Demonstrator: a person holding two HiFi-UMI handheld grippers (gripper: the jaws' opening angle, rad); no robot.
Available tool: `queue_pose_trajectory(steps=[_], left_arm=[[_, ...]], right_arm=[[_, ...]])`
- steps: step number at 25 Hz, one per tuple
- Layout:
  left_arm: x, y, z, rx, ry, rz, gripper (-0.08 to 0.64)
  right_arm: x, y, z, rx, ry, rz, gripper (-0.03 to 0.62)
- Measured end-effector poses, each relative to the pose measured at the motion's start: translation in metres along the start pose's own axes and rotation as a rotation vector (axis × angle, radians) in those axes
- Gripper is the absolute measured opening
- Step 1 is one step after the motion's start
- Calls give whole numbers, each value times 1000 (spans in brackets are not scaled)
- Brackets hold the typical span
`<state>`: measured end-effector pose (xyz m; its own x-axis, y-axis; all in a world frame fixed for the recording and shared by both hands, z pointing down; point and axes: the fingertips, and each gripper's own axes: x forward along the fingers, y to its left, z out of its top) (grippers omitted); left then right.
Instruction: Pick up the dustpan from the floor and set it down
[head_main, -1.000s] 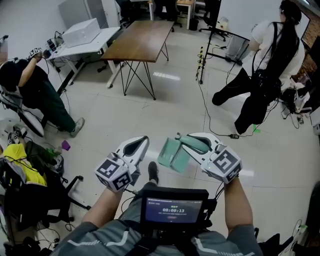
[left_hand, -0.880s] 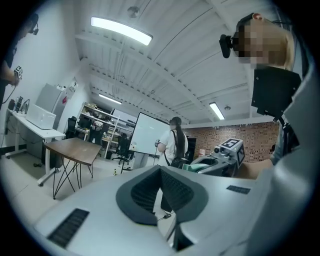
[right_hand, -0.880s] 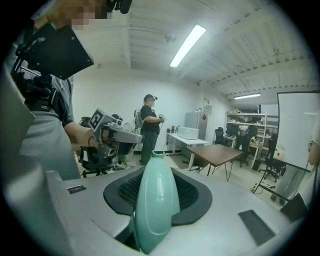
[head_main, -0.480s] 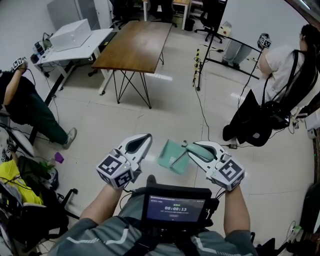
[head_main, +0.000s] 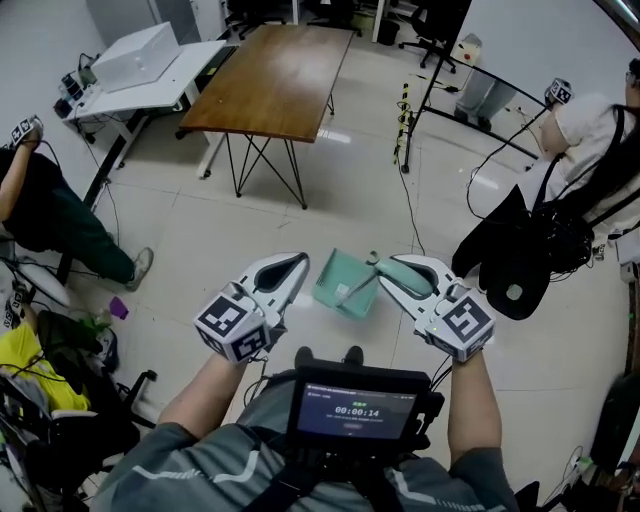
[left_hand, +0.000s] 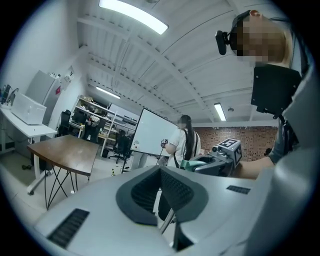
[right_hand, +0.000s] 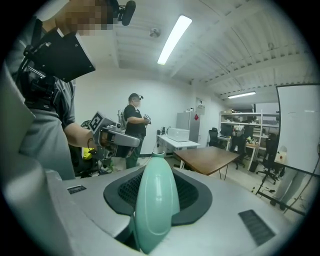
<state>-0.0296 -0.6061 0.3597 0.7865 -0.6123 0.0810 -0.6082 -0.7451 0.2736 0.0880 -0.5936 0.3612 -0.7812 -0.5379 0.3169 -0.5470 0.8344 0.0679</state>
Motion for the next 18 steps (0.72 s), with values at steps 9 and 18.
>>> queue_pose_trajectory(steps=[9,18], left_arm=[[66,12,19,20,-27,91,18],[95,44,23,1,-11,128,17]], right_arm=[[12,-73,0,-67,-10,96,146],[32,-109,3,-74,5,114,146]])
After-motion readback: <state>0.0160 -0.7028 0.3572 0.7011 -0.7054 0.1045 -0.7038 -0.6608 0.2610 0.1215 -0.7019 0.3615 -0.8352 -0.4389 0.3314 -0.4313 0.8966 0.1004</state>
